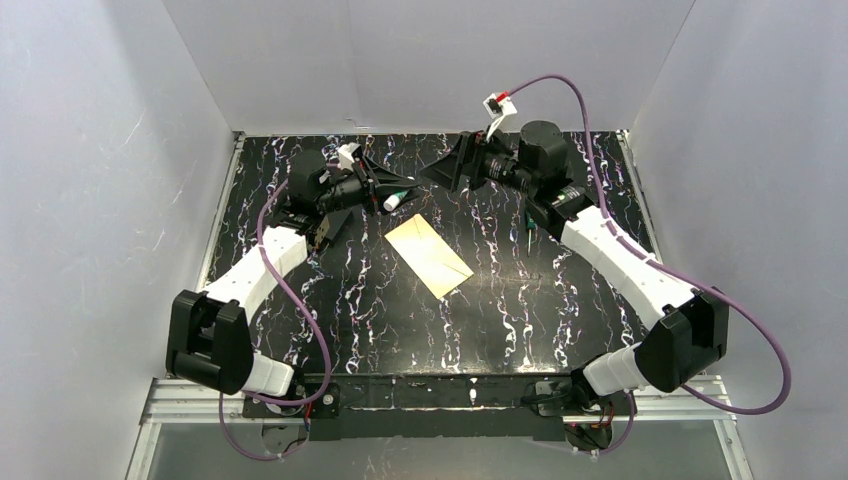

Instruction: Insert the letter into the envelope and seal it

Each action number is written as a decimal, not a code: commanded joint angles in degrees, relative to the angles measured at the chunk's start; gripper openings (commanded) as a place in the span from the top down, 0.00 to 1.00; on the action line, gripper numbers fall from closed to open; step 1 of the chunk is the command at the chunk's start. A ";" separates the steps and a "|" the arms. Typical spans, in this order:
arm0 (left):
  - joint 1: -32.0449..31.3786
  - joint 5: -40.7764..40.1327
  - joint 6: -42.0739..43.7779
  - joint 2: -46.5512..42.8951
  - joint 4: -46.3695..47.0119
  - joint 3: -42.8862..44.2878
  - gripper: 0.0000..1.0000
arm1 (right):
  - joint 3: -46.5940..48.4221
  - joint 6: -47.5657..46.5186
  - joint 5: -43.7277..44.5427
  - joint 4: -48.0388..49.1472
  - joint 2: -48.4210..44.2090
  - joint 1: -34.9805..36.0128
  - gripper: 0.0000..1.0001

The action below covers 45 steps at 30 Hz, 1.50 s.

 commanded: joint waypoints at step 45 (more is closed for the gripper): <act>0.22 -2.03 -16.49 -5.12 -2.70 -3.90 1.00 | 15.82 -11.21 5.40 -11.98 7.83 13.36 0.04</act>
